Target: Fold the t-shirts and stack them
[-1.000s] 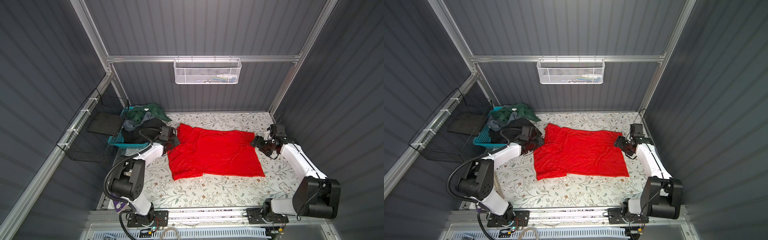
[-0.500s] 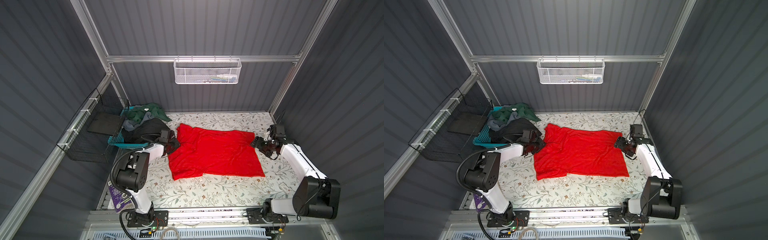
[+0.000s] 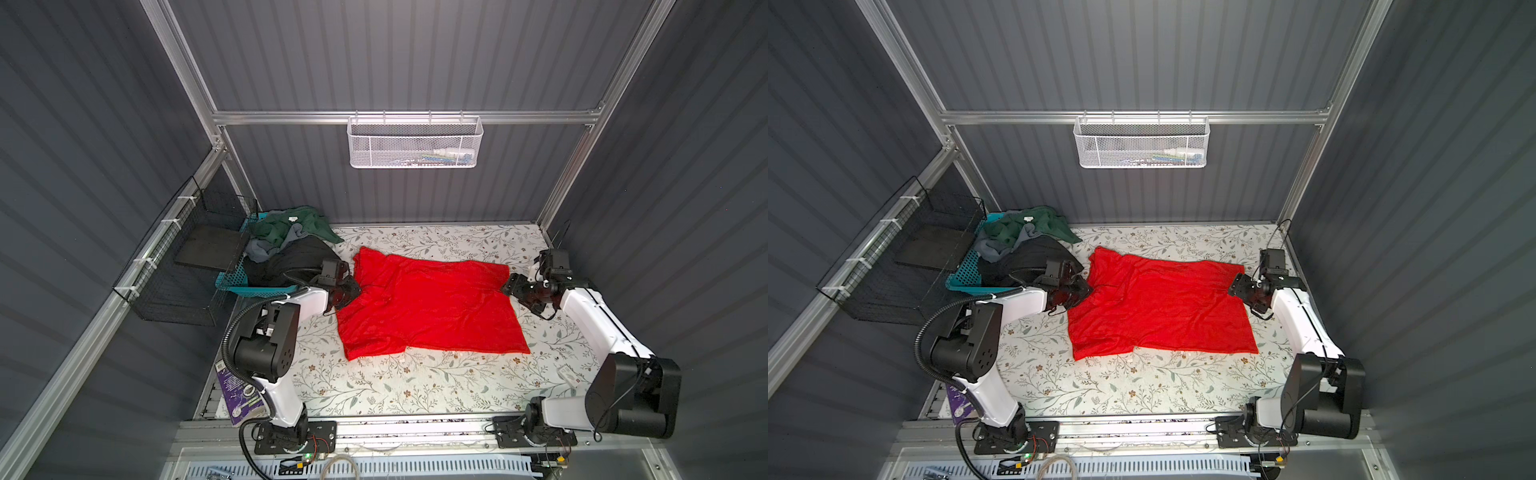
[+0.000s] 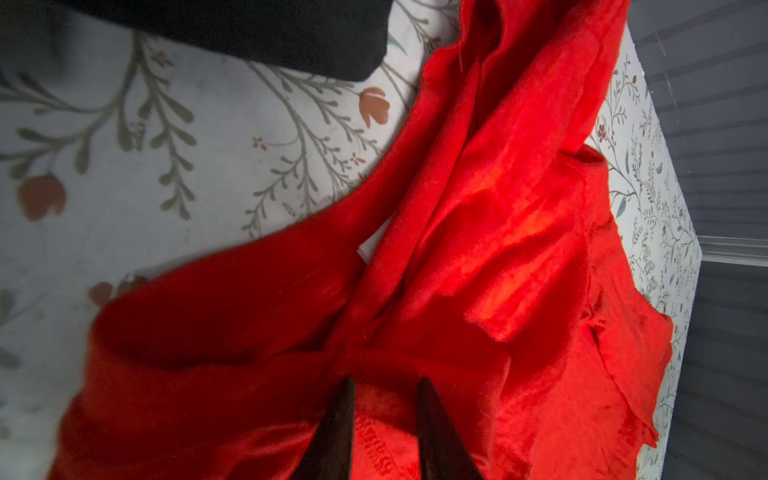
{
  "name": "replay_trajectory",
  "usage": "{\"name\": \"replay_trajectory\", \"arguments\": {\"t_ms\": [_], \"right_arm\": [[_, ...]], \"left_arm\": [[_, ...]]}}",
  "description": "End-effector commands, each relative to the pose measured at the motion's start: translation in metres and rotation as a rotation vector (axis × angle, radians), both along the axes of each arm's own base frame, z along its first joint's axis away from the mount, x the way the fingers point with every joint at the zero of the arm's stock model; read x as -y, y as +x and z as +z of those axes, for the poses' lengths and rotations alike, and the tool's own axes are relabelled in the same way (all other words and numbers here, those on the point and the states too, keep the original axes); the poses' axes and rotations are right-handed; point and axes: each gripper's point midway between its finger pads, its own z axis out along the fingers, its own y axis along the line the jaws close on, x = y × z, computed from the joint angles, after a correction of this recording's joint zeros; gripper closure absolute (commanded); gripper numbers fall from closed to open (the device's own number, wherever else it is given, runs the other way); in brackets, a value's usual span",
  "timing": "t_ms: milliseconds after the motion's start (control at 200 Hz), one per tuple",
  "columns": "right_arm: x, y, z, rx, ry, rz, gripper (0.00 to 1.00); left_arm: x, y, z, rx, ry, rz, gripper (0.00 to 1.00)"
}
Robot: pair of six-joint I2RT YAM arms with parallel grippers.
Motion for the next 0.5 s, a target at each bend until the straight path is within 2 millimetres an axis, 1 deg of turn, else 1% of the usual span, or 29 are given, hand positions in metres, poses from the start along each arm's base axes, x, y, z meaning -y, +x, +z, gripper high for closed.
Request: {"name": "replay_trajectory", "arguments": {"t_ms": [0,70,155,250,315,395,495], "right_arm": [[0.0003,-0.0041,0.0003,0.001,-0.019,0.008,0.24],[0.0006,-0.0041,0.0010,0.003,-0.019,0.007,0.24],[0.0003,-0.0042,0.0004,0.001,-0.017,0.007,0.24],[0.0001,-0.0043,0.0005,0.003,-0.016,0.007,0.24],[-0.0001,-0.0044,-0.0008,0.001,-0.015,0.008,0.23],[-0.0008,-0.0043,-0.0017,-0.002,-0.012,0.010,0.24],[-0.0005,-0.0036,-0.0008,0.003,-0.013,0.009,0.24]], "left_arm": [[-0.0062,-0.0111,-0.0052,-0.020,0.031,-0.020,0.70],[-0.0062,-0.0122,-0.0041,-0.020,0.030,-0.021,0.67],[-0.0058,-0.0139,-0.0040,-0.024,0.023,-0.020,0.58],[-0.0069,-0.0151,-0.0025,-0.018,0.019,-0.008,0.57],[-0.0084,-0.0146,-0.0006,-0.013,0.026,-0.005,0.55],[-0.0086,-0.0134,0.0014,-0.008,0.029,-0.004,0.55],[-0.0084,-0.0112,-0.0014,-0.013,0.035,-0.007,0.56]]}}
